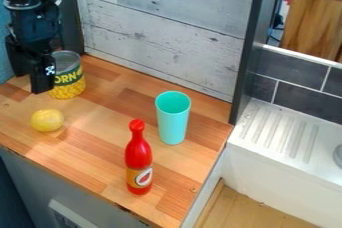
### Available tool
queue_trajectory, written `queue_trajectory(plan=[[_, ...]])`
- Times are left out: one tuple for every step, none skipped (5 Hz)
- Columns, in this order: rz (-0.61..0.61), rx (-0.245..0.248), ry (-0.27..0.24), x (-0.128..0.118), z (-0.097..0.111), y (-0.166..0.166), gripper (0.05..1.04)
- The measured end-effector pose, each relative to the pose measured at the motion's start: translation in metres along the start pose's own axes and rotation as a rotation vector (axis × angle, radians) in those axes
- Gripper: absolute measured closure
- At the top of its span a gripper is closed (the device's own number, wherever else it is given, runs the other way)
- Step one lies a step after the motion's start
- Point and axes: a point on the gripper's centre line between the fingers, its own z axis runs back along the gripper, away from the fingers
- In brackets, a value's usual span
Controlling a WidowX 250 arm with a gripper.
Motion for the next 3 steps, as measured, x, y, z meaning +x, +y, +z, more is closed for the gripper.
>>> queue_trajectory(plan=[[-0.006, -0.024, 0.020, 0.000, -0.010, -0.003, 0.083], [-0.080, -0.039, 0.003, 0.004, -0.024, -0.007, 0.083], [-0.115, -0.004, 0.010, 0.016, -0.034, -0.010, 0.083]])
